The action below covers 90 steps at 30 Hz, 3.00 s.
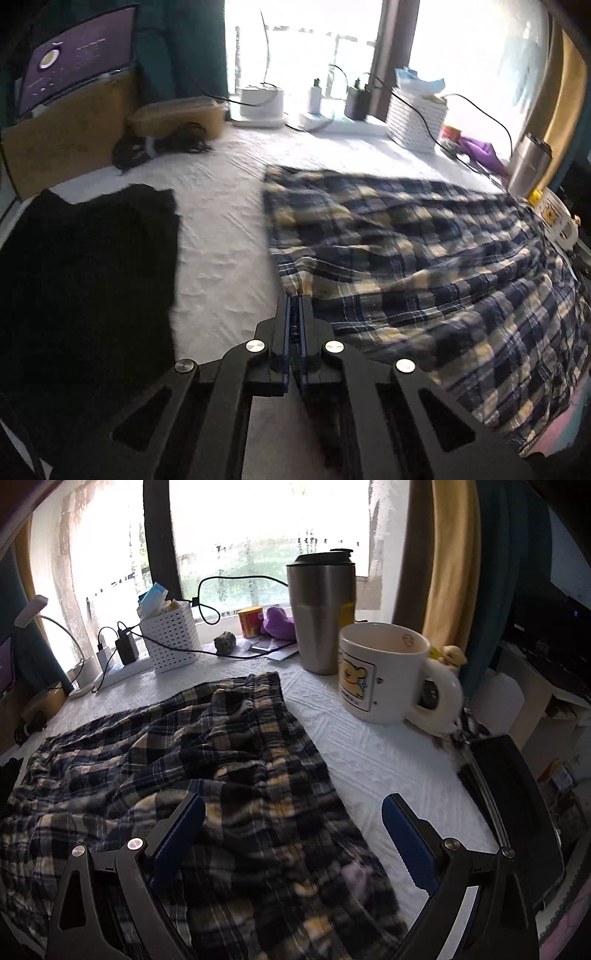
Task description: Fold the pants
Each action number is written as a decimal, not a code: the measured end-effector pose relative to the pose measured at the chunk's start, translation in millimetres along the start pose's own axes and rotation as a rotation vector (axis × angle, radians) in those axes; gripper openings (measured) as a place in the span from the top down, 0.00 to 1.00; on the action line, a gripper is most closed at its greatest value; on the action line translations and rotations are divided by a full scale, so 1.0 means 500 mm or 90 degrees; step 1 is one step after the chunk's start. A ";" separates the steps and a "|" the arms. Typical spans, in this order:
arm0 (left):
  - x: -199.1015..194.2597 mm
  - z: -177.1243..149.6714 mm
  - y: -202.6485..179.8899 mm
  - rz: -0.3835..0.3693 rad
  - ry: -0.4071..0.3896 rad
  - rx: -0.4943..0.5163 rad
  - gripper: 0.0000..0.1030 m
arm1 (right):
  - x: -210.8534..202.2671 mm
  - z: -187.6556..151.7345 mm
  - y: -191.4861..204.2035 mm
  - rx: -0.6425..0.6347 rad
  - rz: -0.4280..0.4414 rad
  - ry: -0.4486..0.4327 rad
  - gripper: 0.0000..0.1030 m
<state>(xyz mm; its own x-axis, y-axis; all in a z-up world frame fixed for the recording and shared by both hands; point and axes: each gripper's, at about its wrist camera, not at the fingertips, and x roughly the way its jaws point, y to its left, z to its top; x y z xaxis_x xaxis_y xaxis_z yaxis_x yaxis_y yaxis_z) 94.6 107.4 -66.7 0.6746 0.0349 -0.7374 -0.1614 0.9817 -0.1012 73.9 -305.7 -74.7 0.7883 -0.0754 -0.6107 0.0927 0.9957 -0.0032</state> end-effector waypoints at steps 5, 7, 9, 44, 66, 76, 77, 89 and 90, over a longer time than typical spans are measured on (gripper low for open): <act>-0.021 0.007 0.011 -0.016 -0.013 -0.012 0.97 | -0.033 -0.025 -0.008 0.001 -0.002 -0.014 0.06; -0.038 0.003 0.007 -0.031 -0.016 -0.014 0.91 | -0.050 -0.038 -0.012 0.001 -0.002 -0.020 0.06; -0.052 -0.007 0.003 -0.038 -0.011 -0.011 0.72 | -0.065 -0.048 -0.016 0.000 -0.005 -0.024 0.06; -0.090 -0.102 -0.055 -0.090 0.030 -0.004 0.50 | -0.153 -0.270 0.053 -0.269 -0.053 0.012 0.06; -0.091 -0.104 -0.027 -0.091 0.019 -0.032 0.50 | -0.168 -0.224 0.026 -0.271 -0.081 -0.035 0.06; -0.090 -0.101 -0.037 -0.085 0.020 -0.027 0.50 | -0.146 -0.257 -0.012 -0.288 -0.153 -0.027 0.06; -0.088 -0.101 -0.040 -0.085 0.022 -0.024 0.50 | -0.144 -0.259 -0.007 -0.294 -0.153 -0.028 0.06; -0.088 -0.096 -0.057 -0.098 0.022 -0.008 0.50 | -0.150 -0.246 0.068 -0.372 -0.113 -0.098 0.06; -0.090 -0.097 -0.056 -0.098 0.021 -0.008 0.50 | -0.147 -0.241 0.075 -0.381 -0.109 -0.102 0.06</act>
<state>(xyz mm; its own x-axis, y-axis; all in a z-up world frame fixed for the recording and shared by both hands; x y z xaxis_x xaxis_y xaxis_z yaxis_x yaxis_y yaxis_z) 34.0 69.4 -63.0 0.6682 -0.1218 -0.7340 -0.0671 0.9726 -0.2225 -53.9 -256.2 -125.1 0.8780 -0.1970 -0.4361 -0.0934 0.8233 -0.5599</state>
